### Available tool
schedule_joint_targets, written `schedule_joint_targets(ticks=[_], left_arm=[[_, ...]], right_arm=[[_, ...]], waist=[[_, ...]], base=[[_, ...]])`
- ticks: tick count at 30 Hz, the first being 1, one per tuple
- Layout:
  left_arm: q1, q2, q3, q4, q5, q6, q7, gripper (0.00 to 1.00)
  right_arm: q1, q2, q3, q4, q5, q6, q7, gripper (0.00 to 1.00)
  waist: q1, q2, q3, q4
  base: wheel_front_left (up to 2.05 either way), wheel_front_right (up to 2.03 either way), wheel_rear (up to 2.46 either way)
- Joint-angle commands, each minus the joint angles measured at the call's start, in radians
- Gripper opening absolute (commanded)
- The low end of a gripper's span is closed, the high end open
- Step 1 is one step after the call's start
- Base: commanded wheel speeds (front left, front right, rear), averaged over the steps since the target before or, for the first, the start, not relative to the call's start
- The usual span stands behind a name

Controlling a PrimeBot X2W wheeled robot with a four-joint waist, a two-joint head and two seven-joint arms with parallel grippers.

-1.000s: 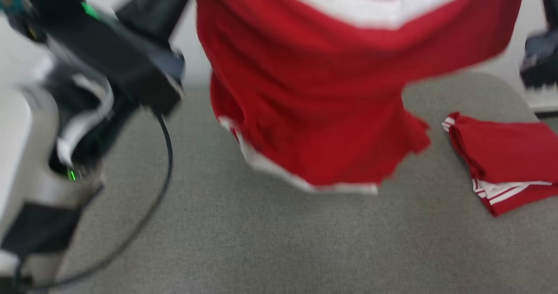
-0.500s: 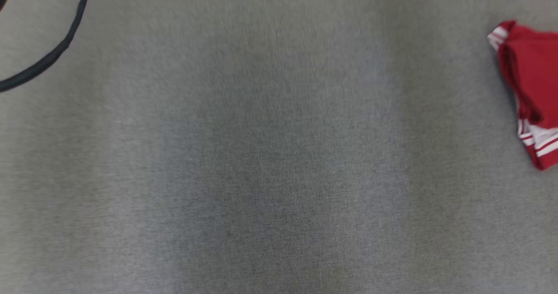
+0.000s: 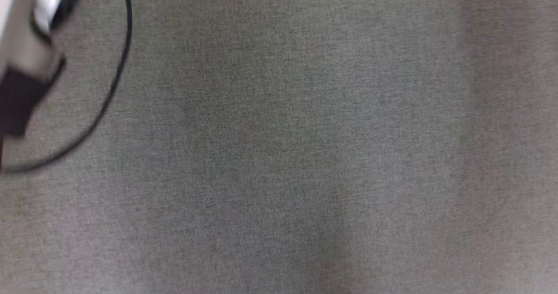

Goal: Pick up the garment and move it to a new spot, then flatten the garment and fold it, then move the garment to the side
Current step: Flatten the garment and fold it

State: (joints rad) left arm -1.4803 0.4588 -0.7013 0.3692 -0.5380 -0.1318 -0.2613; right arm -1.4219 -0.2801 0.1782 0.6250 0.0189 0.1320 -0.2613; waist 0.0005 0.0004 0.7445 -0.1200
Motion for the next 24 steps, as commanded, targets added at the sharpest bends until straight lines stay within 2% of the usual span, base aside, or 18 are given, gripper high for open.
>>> schedule_joint_targets(ticks=[1,9,13,20,24], left_arm=[[0.029,0.018,0.004,-0.03,-0.016,0.002,-0.004,0.0],[0.395,0.137,-0.041,-0.274,-0.134,0.002,-0.003,0.0],[0.553,0.173,-0.12,-0.331,-0.173,0.002,0.017,0.0],[0.754,0.222,-0.175,-0.406,-0.208,0.07,0.041,0.0],[0.846,0.247,-0.192,-0.465,-0.234,0.106,0.048,0.0]], right_arm=[[0.032,-0.019,0.003,-0.018,0.016,-0.003,-0.004,0.0],[0.382,-0.134,0.091,-0.138,0.173,-0.003,-0.004,0.0],[0.535,-0.2,0.13,-0.187,0.259,-0.003,0.032,0.0],[0.782,-0.266,0.142,-0.288,0.323,-0.003,0.091,0.0],[0.909,-0.27,0.135,-0.343,0.342,-0.003,0.118,0.0]], waist=[[-0.0005,-0.0004,-0.002,0.004],[-0.0005,-0.0004,-0.133,0.016],[-0.0005,-0.0004,-0.204,0.023],[-0.0005,-0.0004,-0.302,0.02],[-0.0005,-0.0004,-0.347,0.023]], base=[[0.0,0.0,0.0],[0.0,0.0,0.0],[0.0,0.0,0.0],[0.0,0.0,0.0],[0.0,0.0,0.0]])
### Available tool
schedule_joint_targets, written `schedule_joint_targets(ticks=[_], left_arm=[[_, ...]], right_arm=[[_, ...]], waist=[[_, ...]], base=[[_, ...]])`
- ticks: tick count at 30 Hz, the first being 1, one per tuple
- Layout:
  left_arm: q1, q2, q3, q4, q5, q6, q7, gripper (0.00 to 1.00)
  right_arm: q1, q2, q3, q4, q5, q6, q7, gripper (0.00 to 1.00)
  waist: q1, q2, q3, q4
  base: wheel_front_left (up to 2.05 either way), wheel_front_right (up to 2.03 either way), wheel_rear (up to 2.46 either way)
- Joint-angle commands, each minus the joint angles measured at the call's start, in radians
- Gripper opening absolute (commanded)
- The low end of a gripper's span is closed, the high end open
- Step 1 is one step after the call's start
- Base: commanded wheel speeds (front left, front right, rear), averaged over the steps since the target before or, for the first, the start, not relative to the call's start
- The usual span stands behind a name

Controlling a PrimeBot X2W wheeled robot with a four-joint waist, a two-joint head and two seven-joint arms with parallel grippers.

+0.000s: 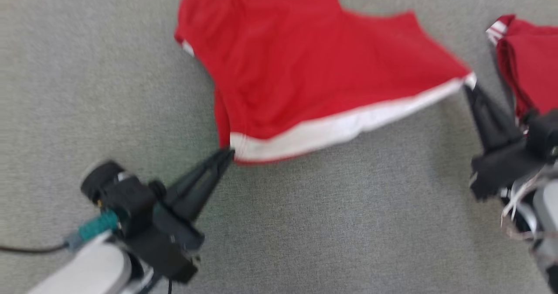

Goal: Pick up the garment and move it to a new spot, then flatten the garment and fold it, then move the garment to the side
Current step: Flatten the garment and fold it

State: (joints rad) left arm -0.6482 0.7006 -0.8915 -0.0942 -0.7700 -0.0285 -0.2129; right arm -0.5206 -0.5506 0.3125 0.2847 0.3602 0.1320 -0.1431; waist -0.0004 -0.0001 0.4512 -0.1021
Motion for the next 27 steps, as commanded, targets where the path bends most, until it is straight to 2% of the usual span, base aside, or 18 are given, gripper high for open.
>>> schedule_joint_targets(ticks=[1,7,15,22,25,27], left_arm=[[0.034,0.01,-0.007,-0.014,-0.004,0.012,0.0,0.0],[0.149,0.027,-0.02,-0.087,-0.029,0.074,-0.014,0.0],[0.276,0.038,0.001,-0.195,-0.025,0.166,-0.04,0.0],[0.341,0.059,-0.003,-0.257,-0.05,0.192,-0.042,0.0],[0.357,0.048,-0.009,-0.278,-0.073,0.196,-0.032,0.0],[0.355,0.032,-0.017,-0.277,-0.088,0.186,-0.019,0.0]], right_arm=[[0.04,0.003,-0.006,-0.018,0.004,-0.003,0.007,0.0],[0.202,0.009,-0.061,-0.114,-0.022,-0.003,0.04,0.0],[0.419,0.034,-0.187,-0.284,-0.052,-0.003,0.131,0.0],[0.56,0.04,-0.276,-0.44,-0.064,-0.003,0.244,0.0],[0.587,0.041,-0.297,-0.496,-0.061,-0.003,0.304,0.0],[0.568,0.041,-0.277,-0.508,-0.049,-0.003,0.352,0.0]], waist=[[0.0004,0.0001,-0.065,0.006],[0.0004,0.0001,-0.134,0.012],[0.0004,0.0001,-0.25,0.036],[0.0004,0.0001,-0.31,0.06],[0.0004,0.0001,-0.316,0.068],[0.0004,0.0001,-0.309,0.07]], base=[[0.0,0.0,0.0],[0.0,0.0,0.0],[0.0,0.0,0.0],[0.0,0.0,0.0],[0.0,0.0,0.0],[0.0,0.0,0.0]])
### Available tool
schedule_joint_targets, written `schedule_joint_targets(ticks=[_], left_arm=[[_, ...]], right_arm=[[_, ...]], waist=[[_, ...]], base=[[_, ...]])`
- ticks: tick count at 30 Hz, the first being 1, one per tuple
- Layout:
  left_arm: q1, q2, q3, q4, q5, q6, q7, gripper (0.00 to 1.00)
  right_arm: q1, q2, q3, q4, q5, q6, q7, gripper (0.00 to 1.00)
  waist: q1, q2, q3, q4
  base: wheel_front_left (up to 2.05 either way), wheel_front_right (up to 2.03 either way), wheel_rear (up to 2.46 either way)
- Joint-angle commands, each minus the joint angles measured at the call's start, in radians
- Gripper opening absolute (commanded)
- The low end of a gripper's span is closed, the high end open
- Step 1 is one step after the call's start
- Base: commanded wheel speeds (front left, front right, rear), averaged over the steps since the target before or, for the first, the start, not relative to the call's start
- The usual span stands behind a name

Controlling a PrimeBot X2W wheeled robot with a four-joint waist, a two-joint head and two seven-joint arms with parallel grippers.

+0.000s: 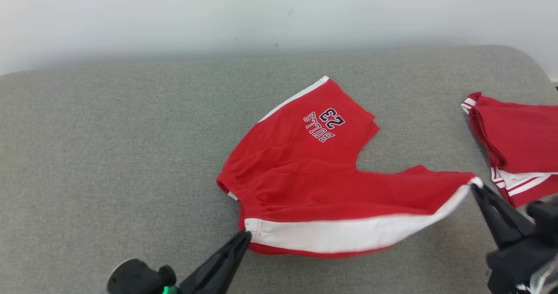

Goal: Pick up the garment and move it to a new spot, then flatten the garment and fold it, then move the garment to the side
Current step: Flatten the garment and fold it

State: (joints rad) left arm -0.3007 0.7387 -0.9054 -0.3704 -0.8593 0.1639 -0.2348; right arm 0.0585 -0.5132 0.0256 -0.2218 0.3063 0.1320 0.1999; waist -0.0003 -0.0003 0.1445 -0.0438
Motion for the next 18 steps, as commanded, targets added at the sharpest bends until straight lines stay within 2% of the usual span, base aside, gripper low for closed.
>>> schedule_joint_targets(ticks=[1,2,8,14,18], left_arm=[[-0.001,-0.016,-0.005,0.007,-0.011,-0.011,0.009,0.0],[-0.028,-0.049,-0.006,0.021,-0.039,-0.036,0.013,0.0],[-0.093,-0.122,0.036,0.117,-0.118,-0.101,0.006,0.0],[-0.126,-0.202,0.114,0.211,-0.224,-0.16,-0.014,0.0],[-0.125,-0.249,0.169,0.253,-0.256,-0.179,-0.025,0.0]], right_arm=[[-0.031,-0.005,0.027,0.0,0.008,-0.003,0.033,0.0],[-0.089,-0.006,0.055,0.022,0.025,-0.003,0.067,0.0],[-0.294,0.002,0.115,0.16,0.024,-0.003,0.114,0.0],[-0.507,-0.02,0.159,0.337,0.035,-0.003,0.074,0.0],[-0.63,-0.018,0.207,0.436,0.04,-0.003,0.048,0.0]], waist=[[0.0003,0.0003,0.004,0.012],[0.0003,0.0003,0.024,0.015],[0.0003,0.0003,0.108,0.037],[0.0003,0.0003,0.182,0.068],[0.0003,0.0003,0.217,0.084]], base=[[0.0,0.0,0.0],[0.0,0.0,0.0],[0.0,0.0,0.0],[0.0,0.0,0.0],[0.0,0.0,0.0]])
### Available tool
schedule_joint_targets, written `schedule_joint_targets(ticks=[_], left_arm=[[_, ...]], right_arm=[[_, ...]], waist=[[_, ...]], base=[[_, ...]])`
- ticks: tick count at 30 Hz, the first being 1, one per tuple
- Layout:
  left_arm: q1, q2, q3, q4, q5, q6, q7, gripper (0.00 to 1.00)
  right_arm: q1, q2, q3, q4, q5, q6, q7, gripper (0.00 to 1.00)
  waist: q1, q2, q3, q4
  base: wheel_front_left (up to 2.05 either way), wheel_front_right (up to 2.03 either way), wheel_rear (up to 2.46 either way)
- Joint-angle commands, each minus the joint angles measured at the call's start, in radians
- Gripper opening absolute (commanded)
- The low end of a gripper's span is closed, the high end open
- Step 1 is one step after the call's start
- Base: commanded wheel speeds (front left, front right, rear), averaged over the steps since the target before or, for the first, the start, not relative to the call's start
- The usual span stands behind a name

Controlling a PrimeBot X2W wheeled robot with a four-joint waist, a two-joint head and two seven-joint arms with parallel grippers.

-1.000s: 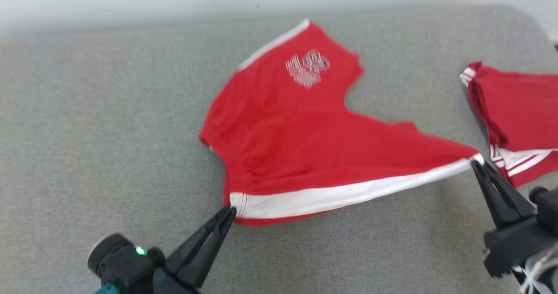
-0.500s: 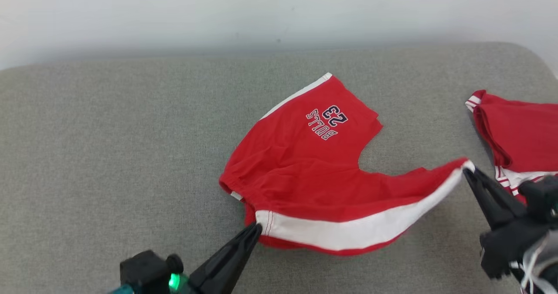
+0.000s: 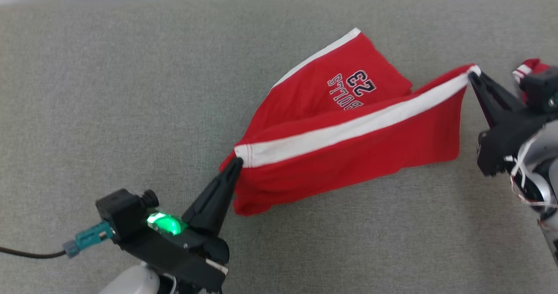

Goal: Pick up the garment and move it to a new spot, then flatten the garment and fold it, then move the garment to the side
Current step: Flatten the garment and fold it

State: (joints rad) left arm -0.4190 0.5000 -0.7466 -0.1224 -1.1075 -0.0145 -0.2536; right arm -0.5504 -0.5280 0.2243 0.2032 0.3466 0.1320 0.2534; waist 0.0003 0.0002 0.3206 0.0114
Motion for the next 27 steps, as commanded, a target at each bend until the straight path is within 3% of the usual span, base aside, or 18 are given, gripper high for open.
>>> schedule_joint_targets(ticks=[1,11,27], left_arm=[[-0.003,-0.024,0.026,0.013,-0.02,-0.006,-0.008,0.0],[-0.023,-0.112,0.125,0.079,-0.069,-0.002,-0.011,0.0],[-0.046,-0.193,0.2,0.138,0.04,-0.02,-0.012,0.0]], right_arm=[[-0.048,-0.004,0.023,0.034,0.0,-0.003,-0.011,0.0],[-0.327,0.03,0.182,0.254,0.02,-0.003,-0.085,0.0],[-0.573,0.076,0.317,0.56,0.046,-0.003,-0.252,0.0]], waist=[[-0.0003,-0.0002,0.048,0.033],[-0.0003,-0.0002,0.137,0.075],[-0.0003,-0.0002,0.212,0.129]], base=[[0.0,0.0,0.0],[0.0,0.0,0.0],[0.0,0.0,0.0]])
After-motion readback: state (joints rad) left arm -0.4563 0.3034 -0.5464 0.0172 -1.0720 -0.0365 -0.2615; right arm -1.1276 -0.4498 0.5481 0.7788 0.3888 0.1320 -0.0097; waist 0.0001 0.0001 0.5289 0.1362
